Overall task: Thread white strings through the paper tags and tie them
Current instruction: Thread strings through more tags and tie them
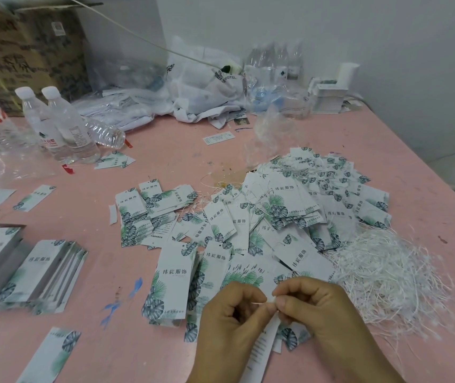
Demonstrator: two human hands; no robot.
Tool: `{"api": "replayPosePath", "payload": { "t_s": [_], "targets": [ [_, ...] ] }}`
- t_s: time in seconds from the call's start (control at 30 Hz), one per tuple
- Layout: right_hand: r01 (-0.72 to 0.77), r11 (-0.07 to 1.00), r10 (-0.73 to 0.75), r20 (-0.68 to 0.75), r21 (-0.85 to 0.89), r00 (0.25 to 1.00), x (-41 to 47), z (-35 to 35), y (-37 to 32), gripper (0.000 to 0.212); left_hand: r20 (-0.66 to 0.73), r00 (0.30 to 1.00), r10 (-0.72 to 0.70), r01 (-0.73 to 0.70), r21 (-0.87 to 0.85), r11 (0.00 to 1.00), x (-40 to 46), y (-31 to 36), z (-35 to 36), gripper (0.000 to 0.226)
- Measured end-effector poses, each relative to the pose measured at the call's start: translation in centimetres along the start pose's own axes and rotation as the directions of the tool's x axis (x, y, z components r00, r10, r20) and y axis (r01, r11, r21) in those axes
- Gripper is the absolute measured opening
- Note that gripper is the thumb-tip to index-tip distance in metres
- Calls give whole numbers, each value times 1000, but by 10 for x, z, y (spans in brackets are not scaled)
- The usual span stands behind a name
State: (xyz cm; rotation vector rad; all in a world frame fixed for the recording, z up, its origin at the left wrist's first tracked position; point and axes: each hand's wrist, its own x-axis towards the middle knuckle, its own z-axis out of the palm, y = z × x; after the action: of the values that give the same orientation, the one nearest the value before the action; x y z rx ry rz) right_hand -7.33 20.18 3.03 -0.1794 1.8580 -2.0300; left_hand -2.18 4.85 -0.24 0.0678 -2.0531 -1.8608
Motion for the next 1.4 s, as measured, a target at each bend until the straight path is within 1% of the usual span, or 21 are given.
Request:
{"api": "replayPosePath", "payload": {
  "t_s": [0.07, 0.13, 0.33, 0.43, 0.5, 0.57, 0.6, 0.63, 0.7, 0.73, 0.77, 0.83, 0.9, 0.93, 1.0, 1.1, 1.13, 1.23, 1.3, 1.37, 1.4],
  "targets": [
    [-14, 999, 13, 30, 35, 999, 2, -3, 3, 18, 9, 1000, -22, 22, -24, 999, -1, -1, 0, 18],
    [-9, 999, 6, 56, 48, 998, 3, -5, 5, 26, 27, 1000, 13, -13, -4, 1000, 0, 1, 0, 13],
    [-4, 999, 3, 30, 52, 1000, 6, -8, 15, 40, 32, 997, 66, -67, 49, 997, 1, -1, 0, 7],
    [13, 999, -15, 56, 45, 998, 5, -9, 15, 49, 37, 994, 98, -100, 43, 994, 2, 0, 0, 4],
    [40, 998, -42, 33, 52, 999, 4, -9, 14, 43, 40, 994, 99, -96, -57, 994, 4, -1, -1, 2],
    [73, 996, -71, -60, 47, 996, 5, -11, 14, 26, 35, 997, 66, -57, -202, 978, 7, -3, -3, 8],
    [84, 996, -80, -94, 34, 992, 6, -11, 13, 19, 35, 999, 24, -12, -305, 952, 8, -3, -4, 14],
    [89, 996, -89, -108, -4, 990, 7, -12, 14, 24, 52, 998, -34, 54, -437, 898, 10, -3, -5, 22],
    [82, 992, -89, -66, -100, 994, 5, -10, 15, 38, 131, 982, -137, 190, -698, 691, 13, -2, -7, 29],
    [72, 989, -74, -15, -129, 997, 3, -7, 14, 39, 174, 973, -151, 230, -784, 577, 14, -1, -8, 28],
    [60, 987, -52, 55, -149, 997, 2, -4, 13, 38, 223, 965, -139, 262, -842, 471, 15, 0, -10, 24],
    [25, 991, 2, 202, -132, 979, -1, 3, 14, 54, 306, 951, -50, 308, -913, 266, 19, 5, -14, 9],
    [-30, 998, 46, 299, -56, 953, -3, 12, 16, 69, 308, 948, -87, 318, -935, 155, 22, 11, -15, 14],
    [-43, 998, 54, 336, -40, 940, -4, 17, 16, 69, 310, 943, -117, 324, -937, 133, 24, 11, -16, 17],
    [-37, 997, 63, 394, -73, 917, -6, 25, 17, 56, 309, 937, -160, 329, -938, 113, 24, 12, -19, 23],
    [-94, 981, 158, 422, -168, 893, -7, 27, 17, 38, 261, 932, -252, 305, -939, 155, 27, 12, -26, 28],
    [-129, 972, 205, 446, -196, 871, -7, 24, 16, 32, 259, 929, -264, 303, -942, 143, 29, 11, -28, 28],
    [-188, 956, 278, 497, -224, 822, -7, 12, 12, 18, 329, 916, -230, 345, -938, 33, 31, 8, -32, 26],
    [-212, 961, 273, 472, -178, 838, -5, 0, 6, 19, 334, 919, -211, 346, -938, 26, 28, 4, -28, 19],
    [-253, 966, 249, 409, -47, 878, -1, -13, 4, 26, 264, 935, -235, 291, -953, 86, 25, -1, -24, 8],
    [-268, 963, 238, 363, 35, 901, 1, -18, 4, 31, 221, 938, -266, 263, -955, 134, 25, -4, -22, 15]
  ]
}}
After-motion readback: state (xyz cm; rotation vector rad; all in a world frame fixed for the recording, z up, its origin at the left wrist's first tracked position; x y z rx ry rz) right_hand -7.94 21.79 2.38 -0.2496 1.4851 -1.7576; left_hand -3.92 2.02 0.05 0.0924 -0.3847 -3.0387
